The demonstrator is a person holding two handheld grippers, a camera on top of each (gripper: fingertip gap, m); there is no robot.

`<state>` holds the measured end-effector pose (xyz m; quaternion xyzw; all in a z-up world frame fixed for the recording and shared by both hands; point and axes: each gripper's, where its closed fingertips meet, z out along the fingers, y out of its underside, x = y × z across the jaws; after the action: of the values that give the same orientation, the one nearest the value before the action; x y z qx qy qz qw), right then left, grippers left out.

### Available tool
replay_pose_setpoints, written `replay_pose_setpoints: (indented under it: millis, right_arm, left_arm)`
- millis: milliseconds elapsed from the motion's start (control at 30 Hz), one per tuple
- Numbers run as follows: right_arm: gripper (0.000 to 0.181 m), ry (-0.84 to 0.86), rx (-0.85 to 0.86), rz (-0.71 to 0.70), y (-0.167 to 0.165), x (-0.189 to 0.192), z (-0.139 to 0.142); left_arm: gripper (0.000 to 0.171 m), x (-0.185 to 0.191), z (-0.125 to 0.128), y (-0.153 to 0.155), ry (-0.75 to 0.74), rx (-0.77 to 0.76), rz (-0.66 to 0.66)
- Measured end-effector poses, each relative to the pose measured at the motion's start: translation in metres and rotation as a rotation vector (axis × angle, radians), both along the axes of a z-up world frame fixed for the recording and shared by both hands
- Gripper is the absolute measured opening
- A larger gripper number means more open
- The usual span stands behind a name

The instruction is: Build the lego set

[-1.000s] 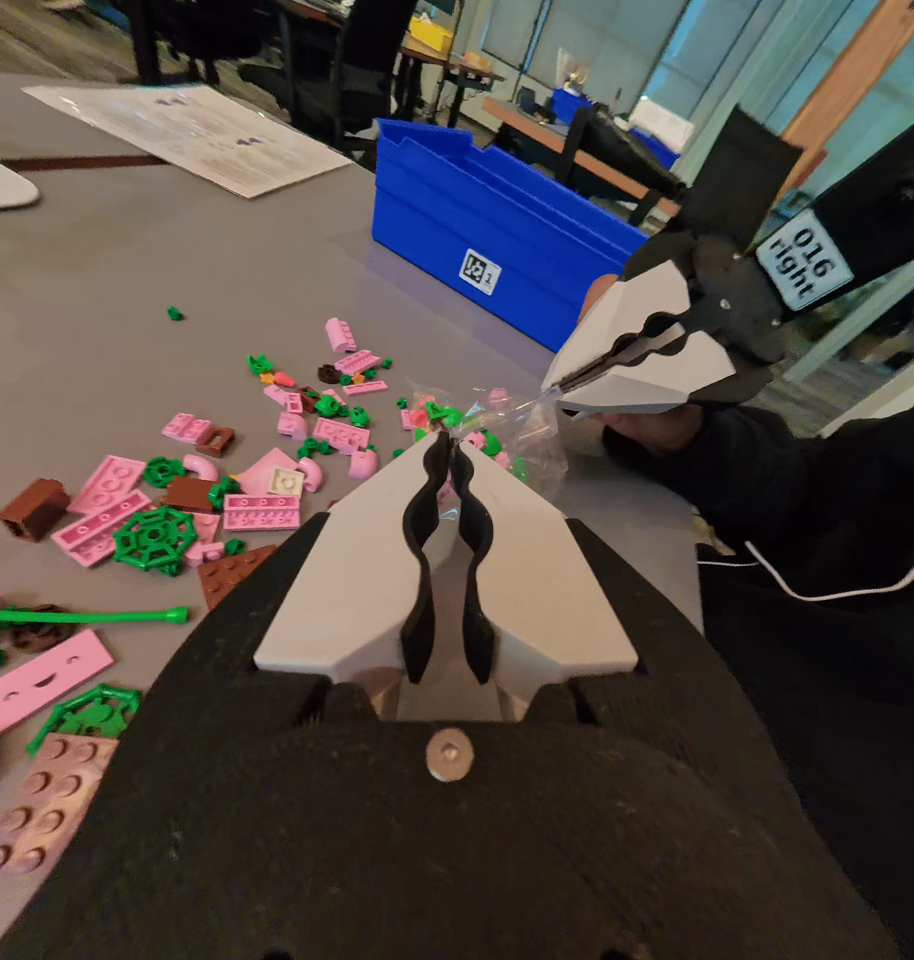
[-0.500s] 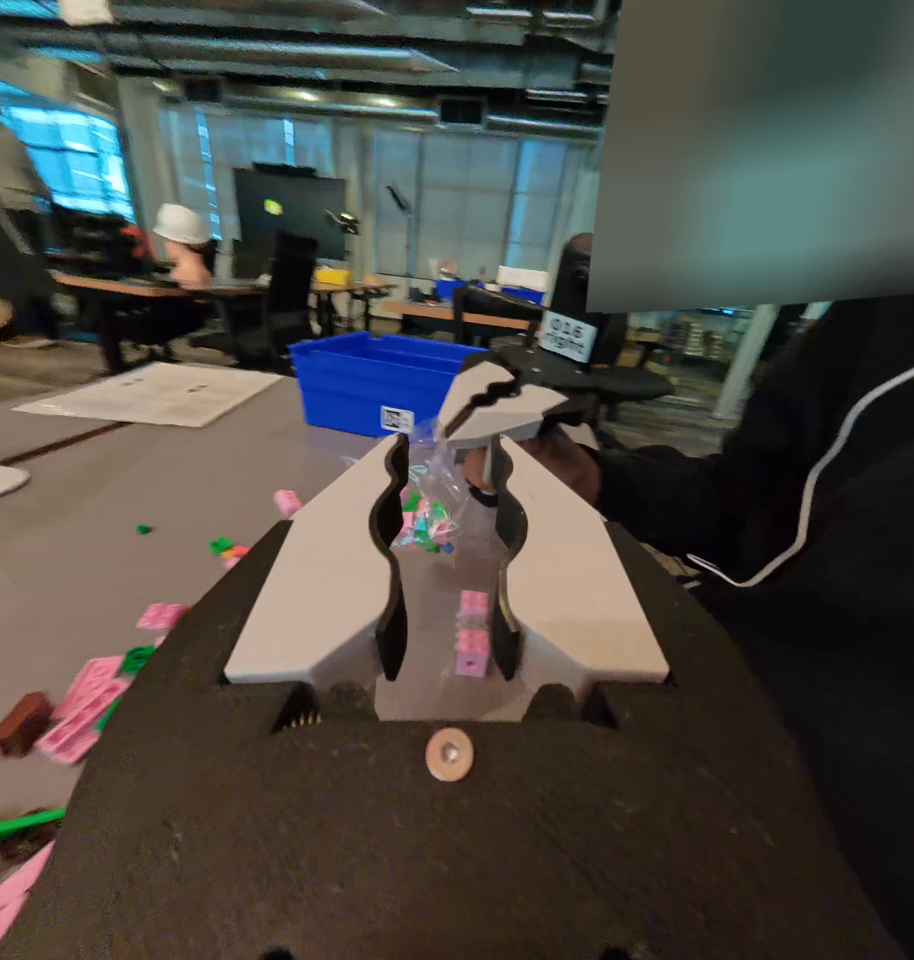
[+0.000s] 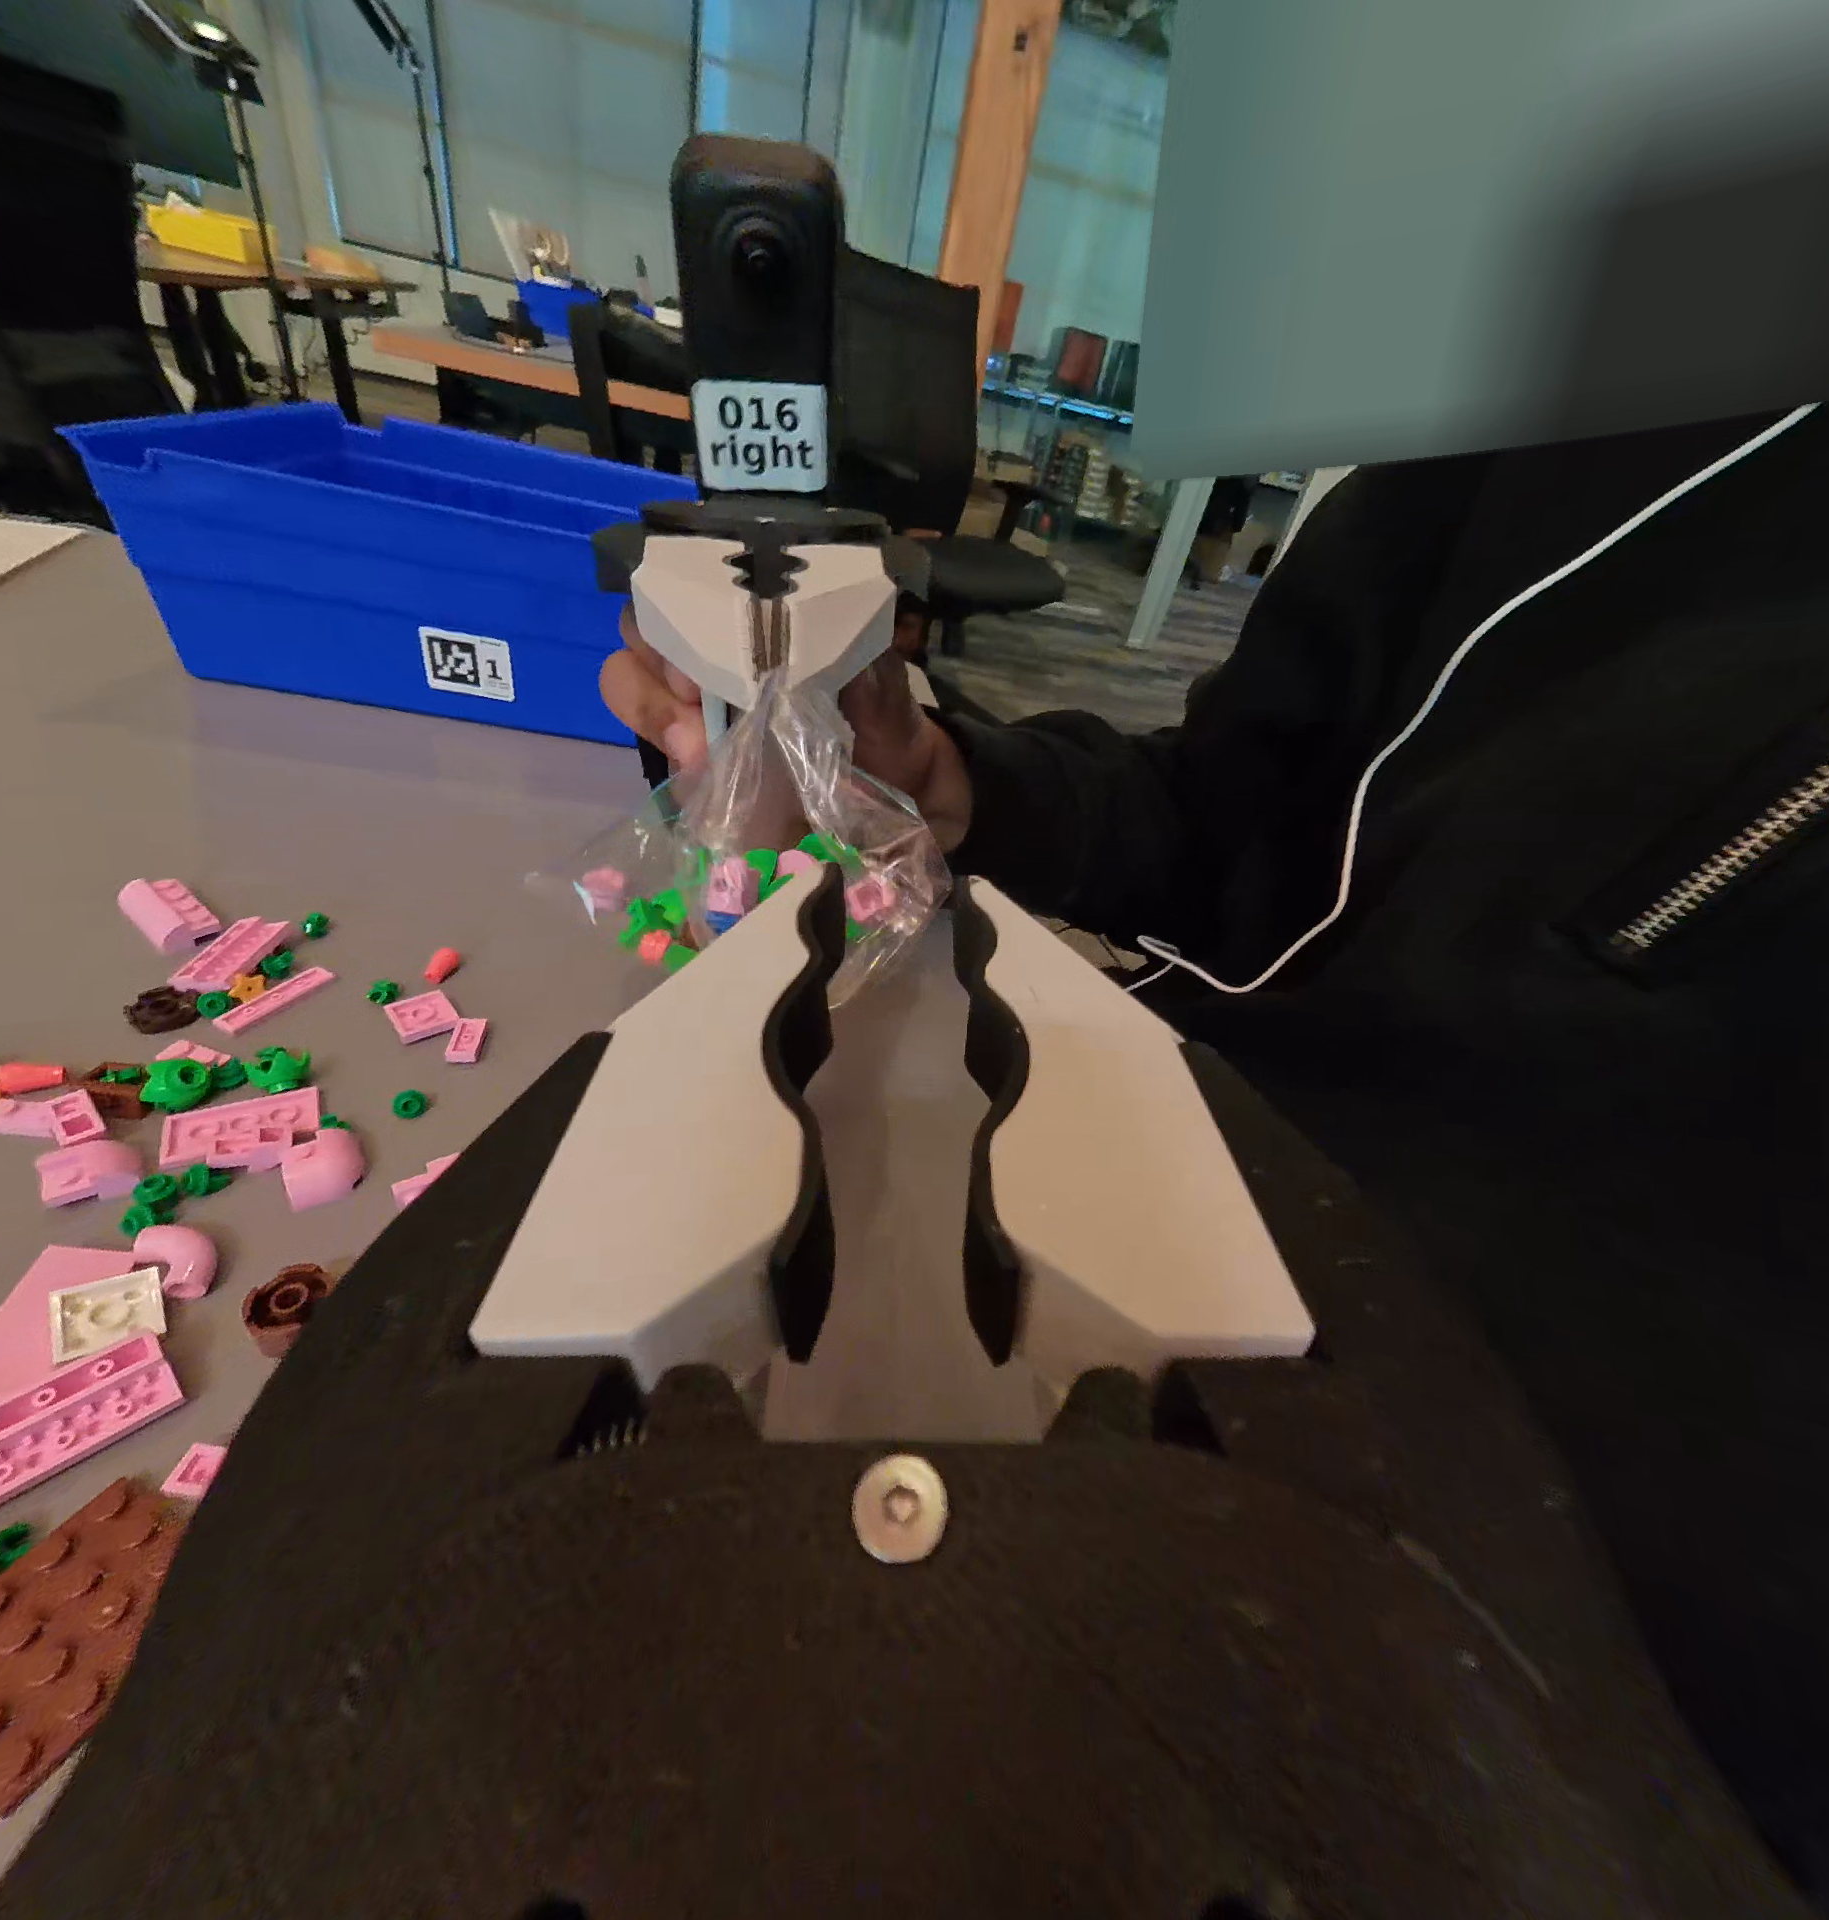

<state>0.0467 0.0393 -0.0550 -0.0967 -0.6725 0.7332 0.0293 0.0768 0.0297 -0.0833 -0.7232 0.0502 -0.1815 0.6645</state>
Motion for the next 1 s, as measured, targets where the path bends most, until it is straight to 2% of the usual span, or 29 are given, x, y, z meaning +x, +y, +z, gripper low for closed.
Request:
replay_pose_setpoints:
  millis: [67, 233, 367, 467, 567, 600, 700, 767, 900, 933, 1000]
  right_arm:
    - [0.0, -0.035, -0.031, 0.031, 0.002, 0.002, 0.003]
    - [0.0, -0.166, -0.141, 0.18, 0.005, 0.012, 0.014]
    - [0.0, -0.168, -0.127, 0.192, 0.003, 0.014, 0.012]
    - [0.0, -0.185, -0.107, 0.243, -0.002, 0.021, 0.008]
    - [0.0, -0.186, -0.094, 0.252, -0.005, 0.023, 0.006]
    - [0.0, -0.188, -0.099, 0.254, -0.005, 0.023, 0.007]
    - [0.0, -0.198, -0.104, 0.258, -0.003, 0.022, 0.007]
    - [0.0, -0.21, -0.101, 0.267, -0.004, 0.023, 0.006]
    - [0.0, -0.24, -0.129, 0.182, 0.005, 0.006, 0.006]
    - [0.006, -0.244, -0.15, 0.163, 0.008, 0.002, 0.009]
    - [0.029, -0.233, -0.182, 0.107, 0.013, -0.006, 0.013]
  left_arm:
    - [0.015, 0.003, 0.004, -0.004, -0.006, 0.021, -0.029]
    - [0.022, 0.018, 0.019, -0.015, 0.022, 0.122, -0.108]
    - [0.028, 0.016, 0.027, -0.019, -0.014, 0.165, -0.119]
    - [0.03, 0.012, 0.02, -0.014, 0.004, 0.125, -0.083]
    - [0.03, 0.02, 0.005, -0.008, 0.029, 0.044, -0.116]
    - [0.027, 0.023, 0.0, -0.007, 0.04, 0.017, -0.129]
    - [0.0, 0.027, -0.006, -0.004, 0.087, -0.009, -0.128]
    - [0.0, 0.024, -0.003, -0.005, 0.089, 0.004, -0.115]
    - [0.0, 0.016, 0.006, -0.008, 0.078, 0.047, -0.076]
    - [0.0, 0.012, 0.007, -0.008, 0.082, 0.051, -0.054]
    - [0.0, 0.0, 0.005, -0.007, 0.098, 0.039, 0.017]
